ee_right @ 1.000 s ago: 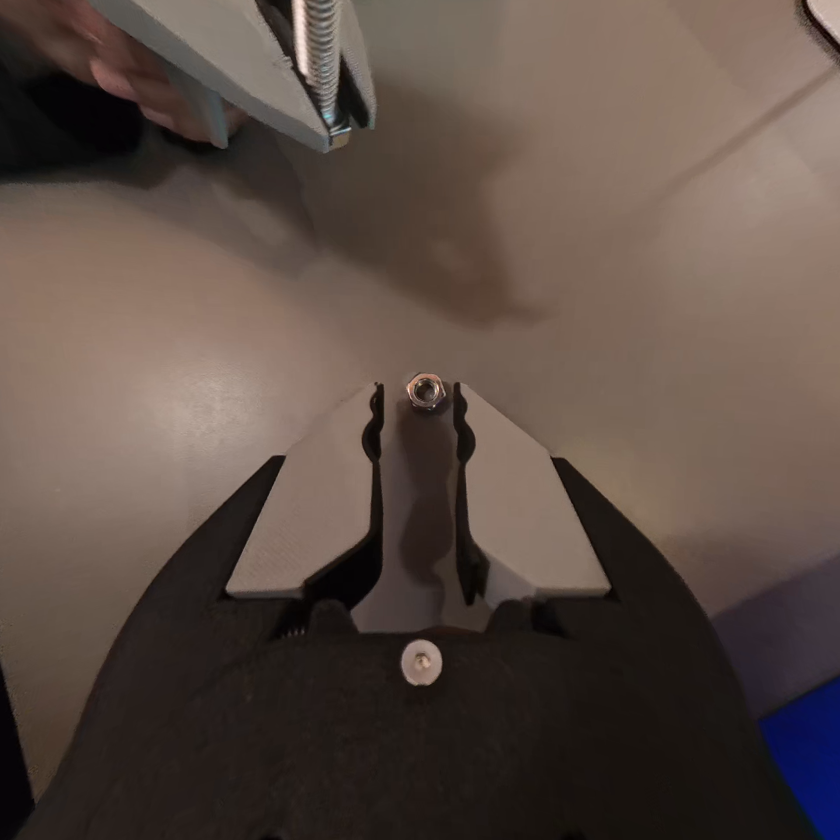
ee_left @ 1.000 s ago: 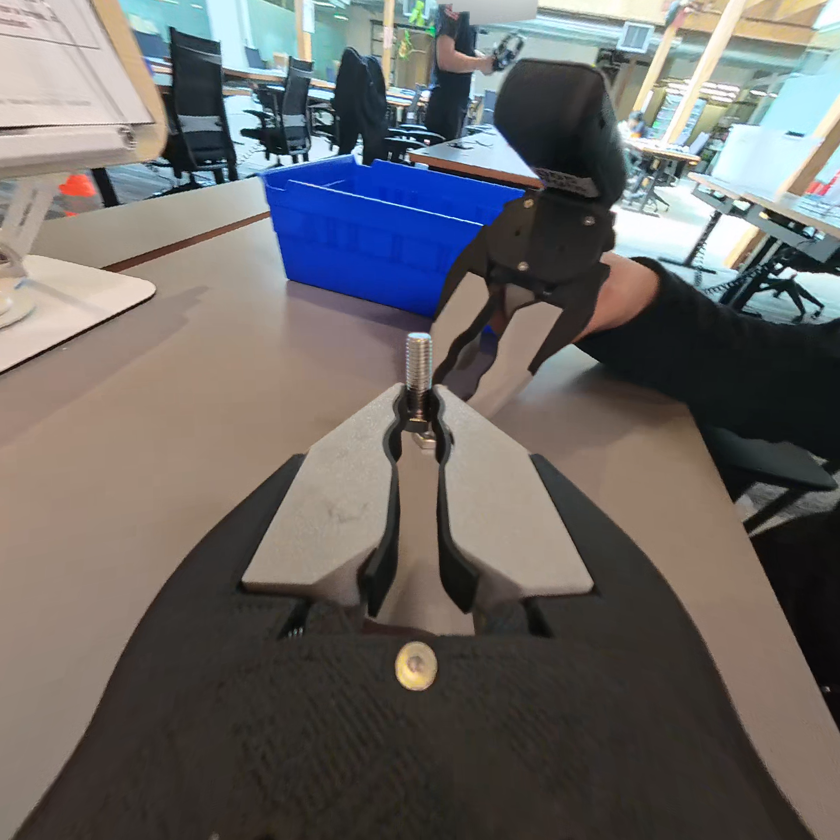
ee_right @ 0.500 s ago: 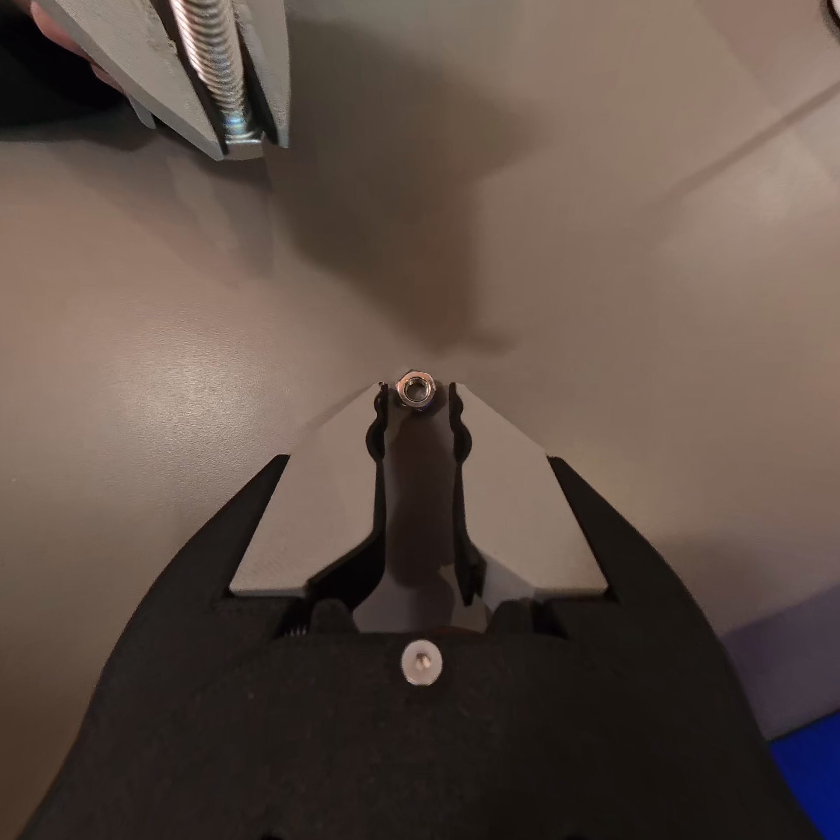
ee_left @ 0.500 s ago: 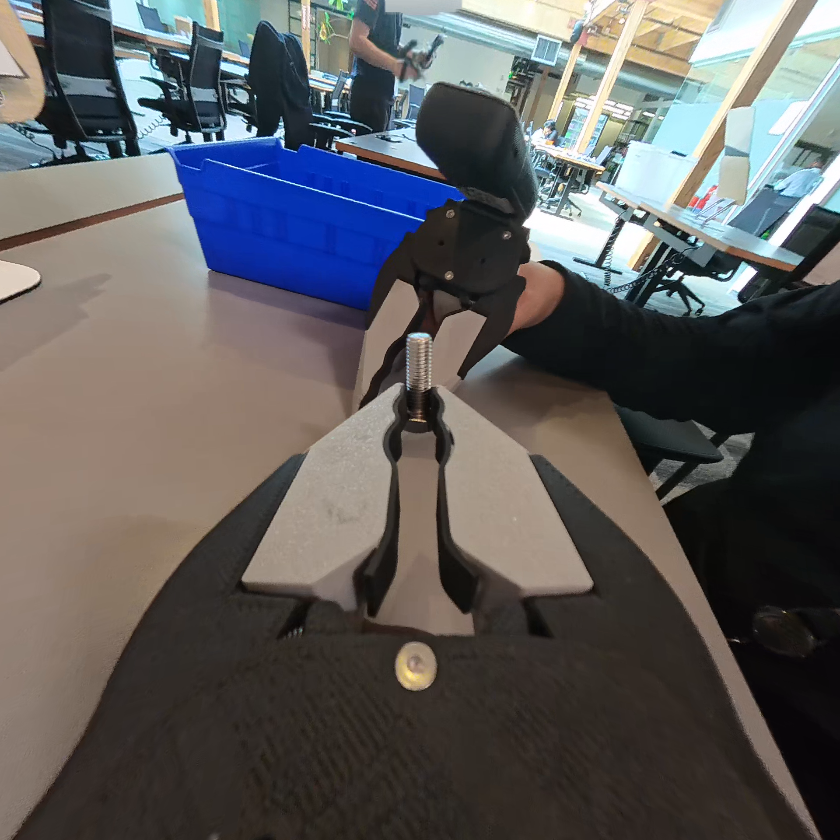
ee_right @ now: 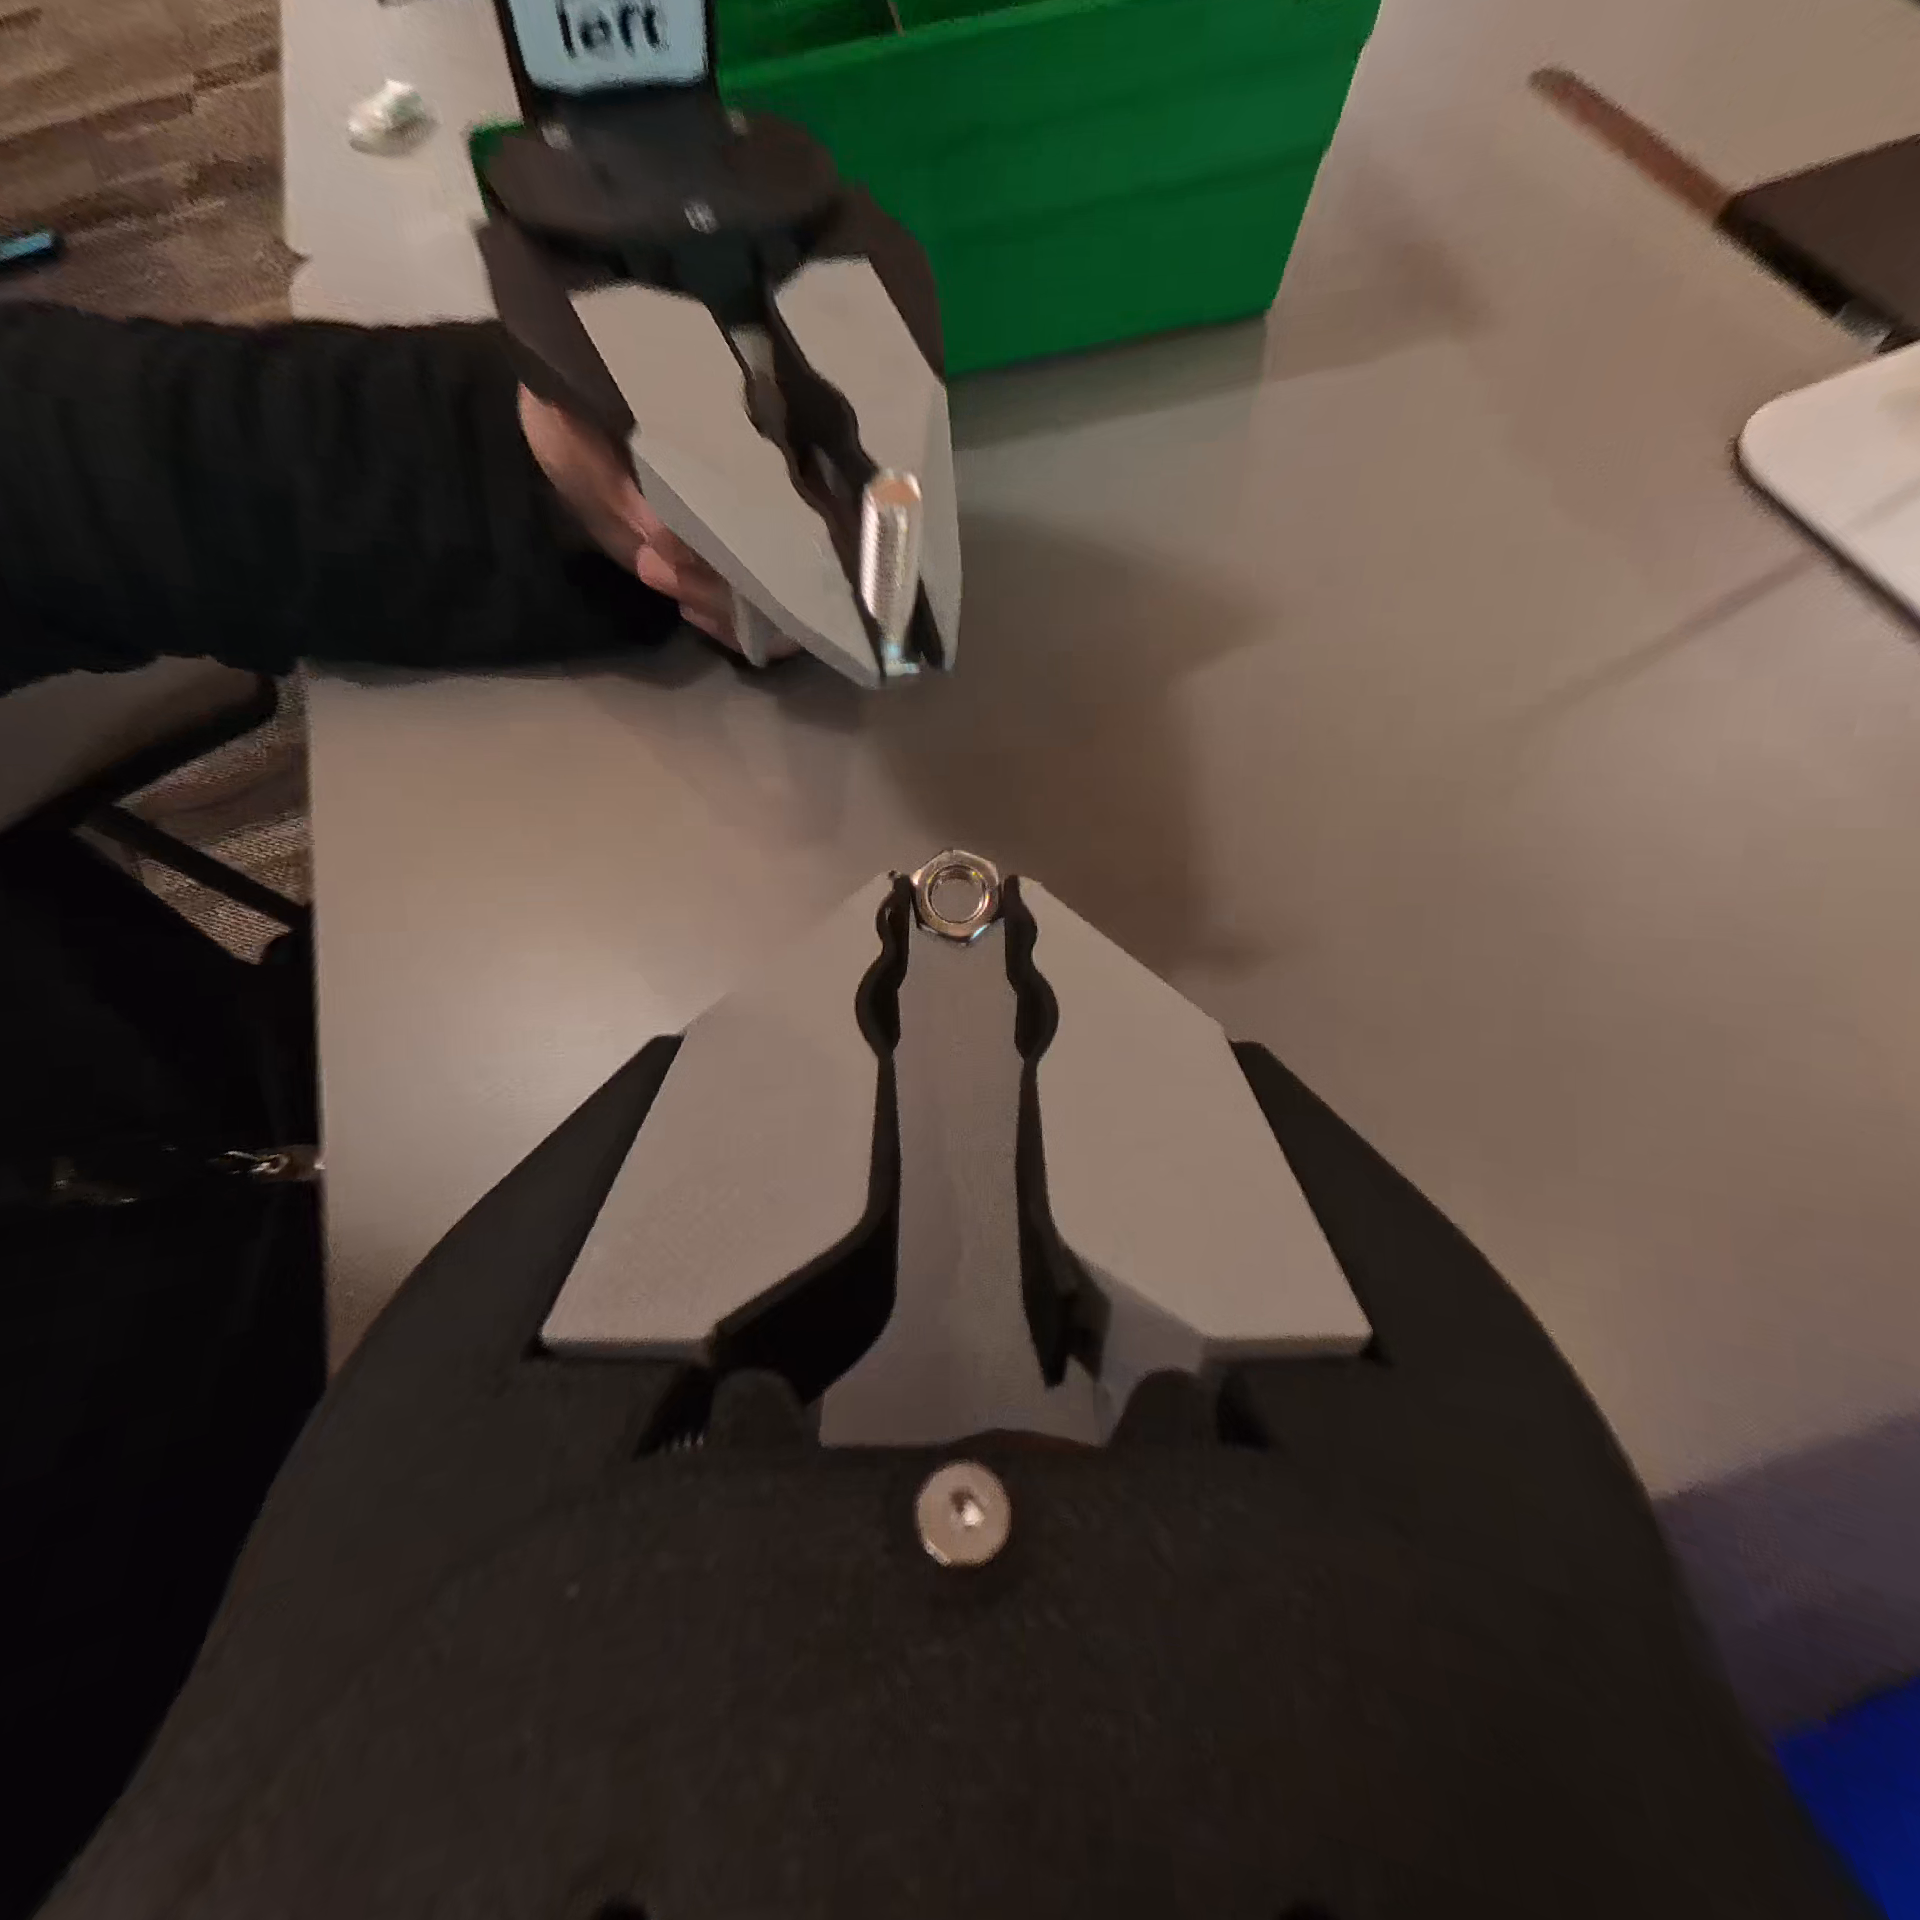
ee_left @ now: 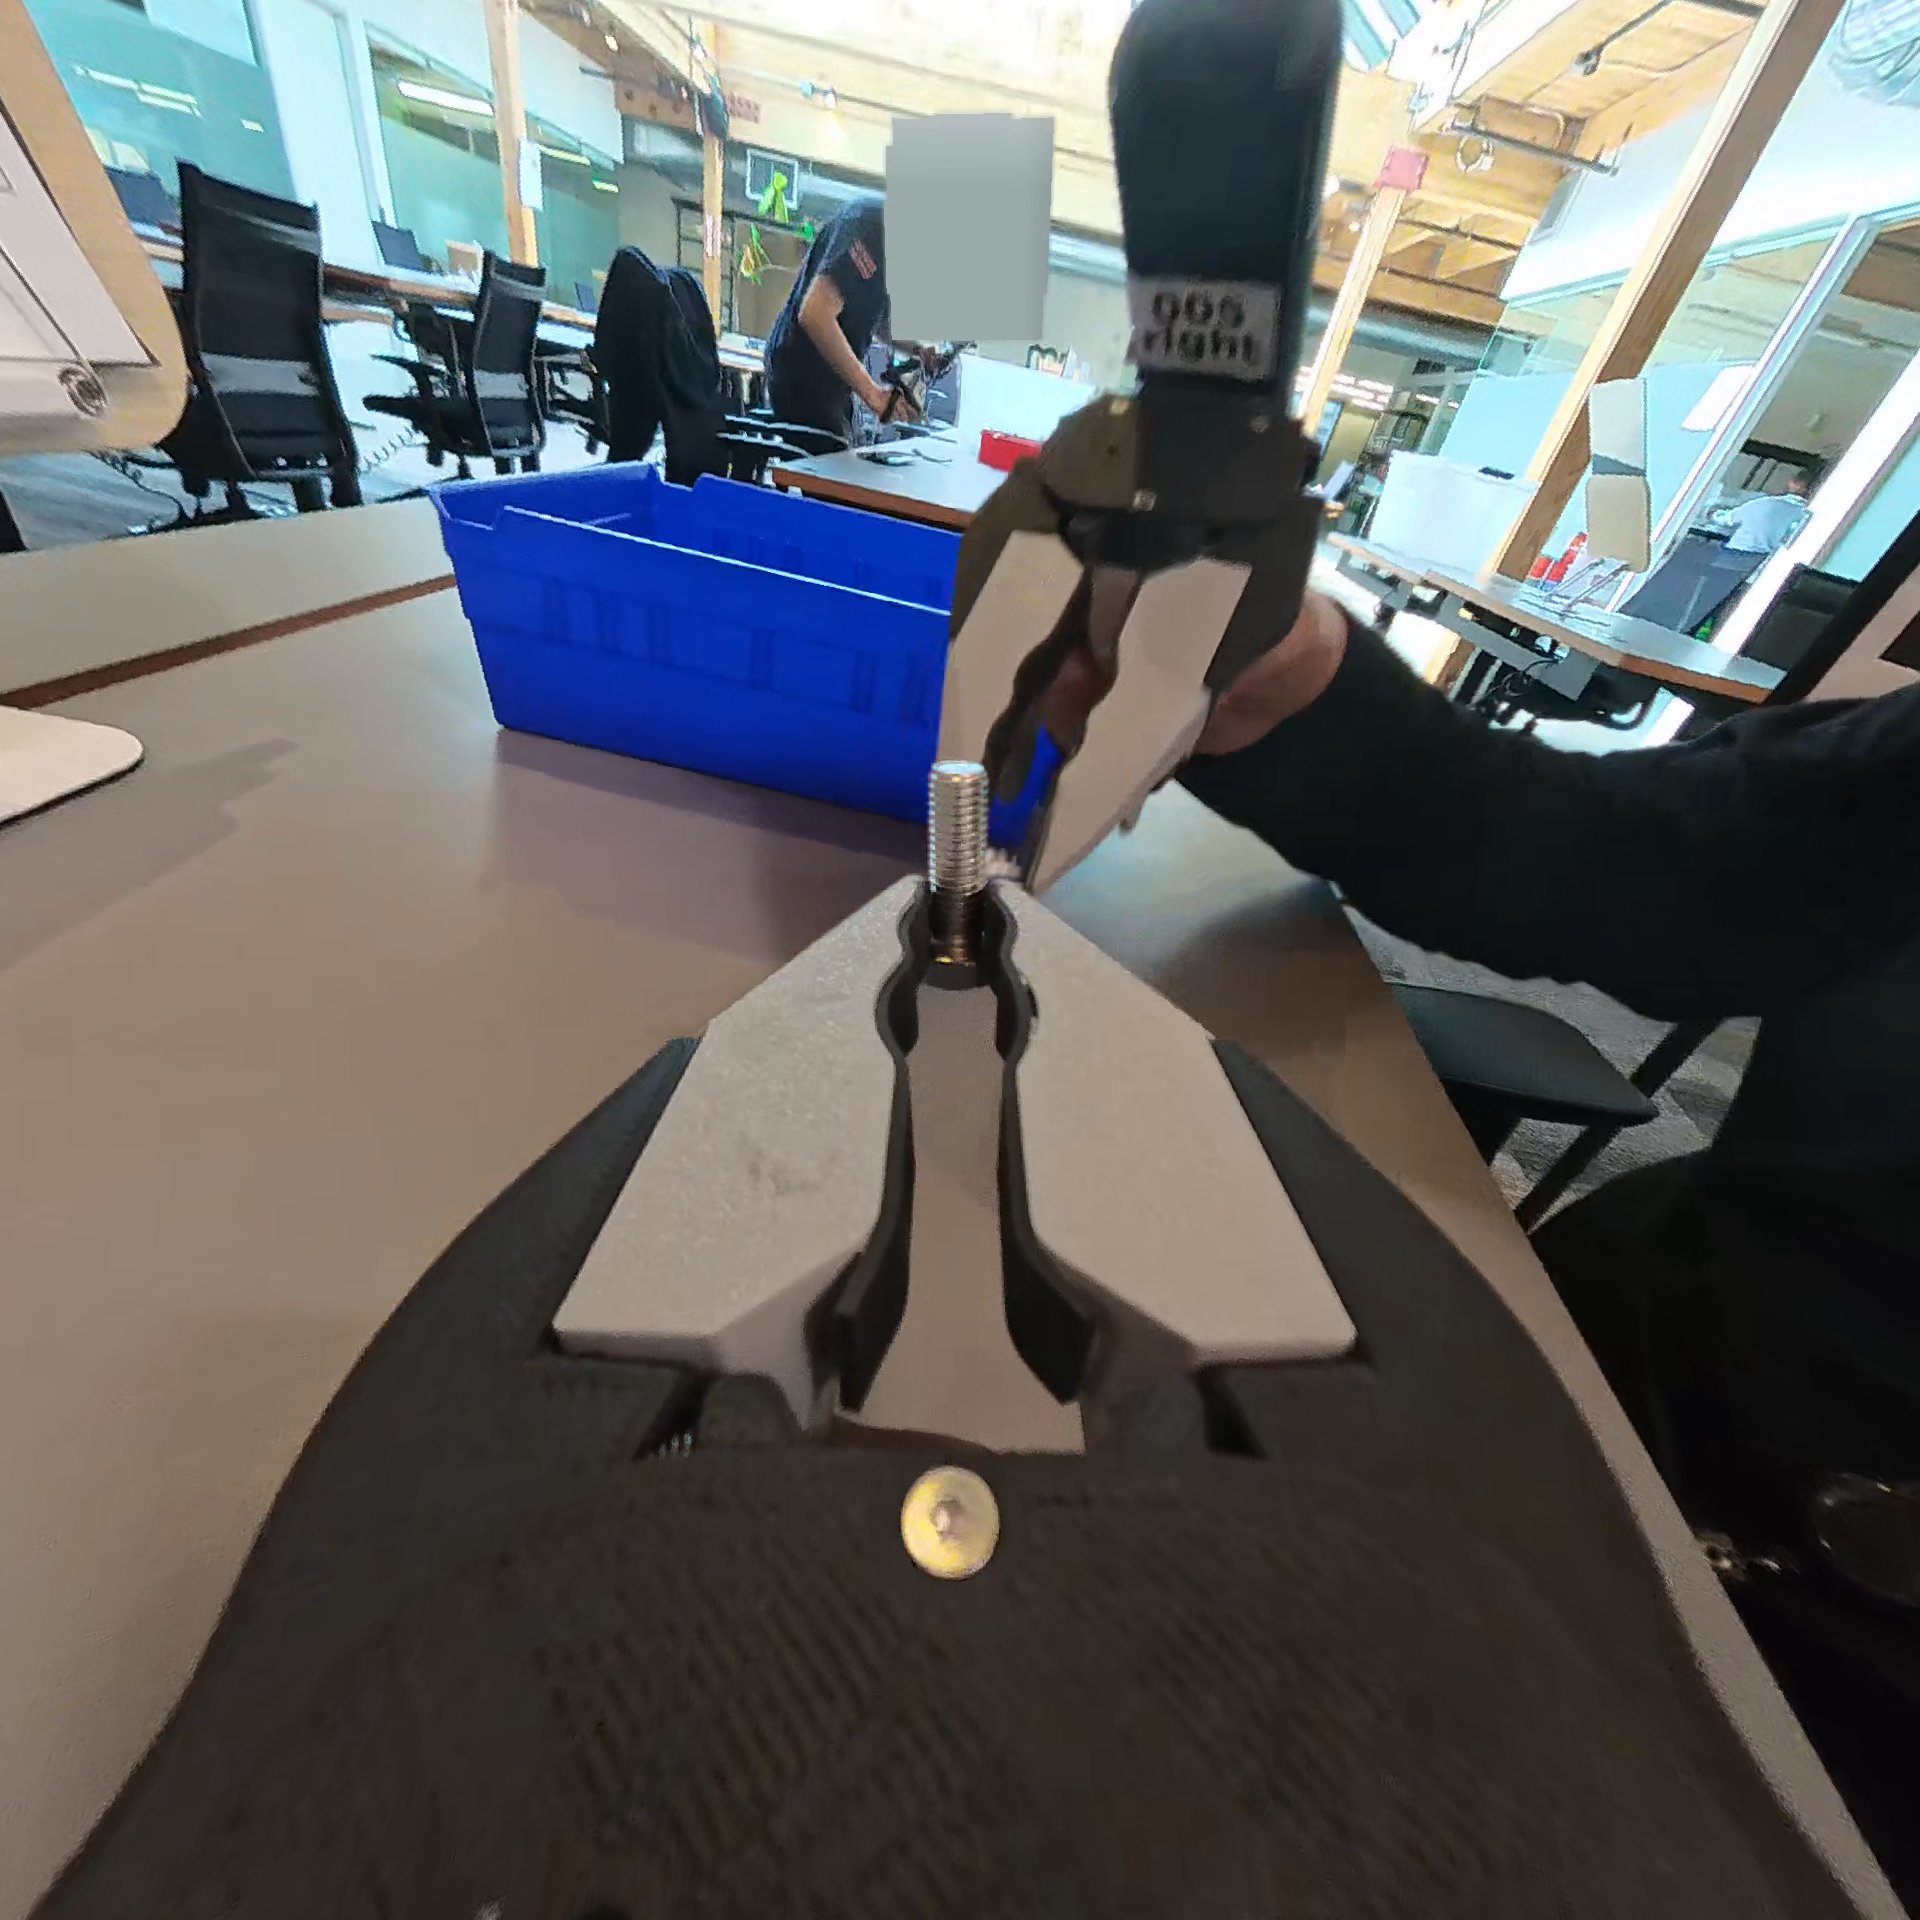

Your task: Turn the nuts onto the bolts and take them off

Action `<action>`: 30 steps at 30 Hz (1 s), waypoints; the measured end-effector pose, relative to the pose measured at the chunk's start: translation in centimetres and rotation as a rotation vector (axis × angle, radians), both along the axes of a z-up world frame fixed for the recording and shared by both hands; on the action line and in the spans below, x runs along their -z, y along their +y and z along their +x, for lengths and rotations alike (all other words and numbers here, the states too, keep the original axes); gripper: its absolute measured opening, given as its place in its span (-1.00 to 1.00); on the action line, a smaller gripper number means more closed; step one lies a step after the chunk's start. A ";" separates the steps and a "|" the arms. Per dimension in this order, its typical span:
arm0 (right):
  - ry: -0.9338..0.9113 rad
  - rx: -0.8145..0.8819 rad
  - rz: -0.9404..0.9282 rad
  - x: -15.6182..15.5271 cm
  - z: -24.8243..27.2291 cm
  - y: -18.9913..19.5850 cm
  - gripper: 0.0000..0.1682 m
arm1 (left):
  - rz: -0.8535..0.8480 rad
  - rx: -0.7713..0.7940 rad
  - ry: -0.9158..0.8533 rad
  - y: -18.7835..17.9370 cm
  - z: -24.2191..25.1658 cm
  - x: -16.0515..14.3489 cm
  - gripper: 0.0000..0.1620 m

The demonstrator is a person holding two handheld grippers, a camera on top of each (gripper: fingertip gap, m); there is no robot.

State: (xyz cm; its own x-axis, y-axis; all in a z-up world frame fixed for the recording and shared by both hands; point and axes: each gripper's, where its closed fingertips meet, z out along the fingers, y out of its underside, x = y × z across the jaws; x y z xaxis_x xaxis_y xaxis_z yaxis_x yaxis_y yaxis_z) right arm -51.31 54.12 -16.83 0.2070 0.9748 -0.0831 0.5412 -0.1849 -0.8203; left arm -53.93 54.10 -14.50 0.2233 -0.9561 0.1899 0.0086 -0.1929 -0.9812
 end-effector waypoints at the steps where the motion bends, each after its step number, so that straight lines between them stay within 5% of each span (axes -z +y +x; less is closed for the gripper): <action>1: 0.001 -0.008 -0.002 -1.2 0.2 -0.2 -0.83 | 0.009 0.000 -0.003 -0.1 0.1 -0.1 -0.92; 8: -0.072 -0.068 0.005 -7.4 -1.3 -0.5 -0.82 | 0.122 -0.042 -0.017 -0.5 1.0 -0.8 -0.92; 20: -0.297 -0.106 -0.049 -7.2 -3.4 -0.2 -0.82 | 0.140 -0.069 -0.050 -0.3 0.6 -1.8 -0.92; 30: -0.292 -0.112 -0.042 -7.1 -4.4 -0.4 -0.82 | 0.150 -0.076 -0.084 -0.4 0.4 -2.4 -0.92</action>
State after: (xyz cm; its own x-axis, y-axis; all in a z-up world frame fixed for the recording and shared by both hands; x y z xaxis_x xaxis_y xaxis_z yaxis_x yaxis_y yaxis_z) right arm -55.71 53.75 -9.73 0.1192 0.9899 -0.0771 0.7715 -0.1412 -0.6204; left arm -53.57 53.69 -12.07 0.2853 -0.9561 0.0671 0.1002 -0.0399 -0.9942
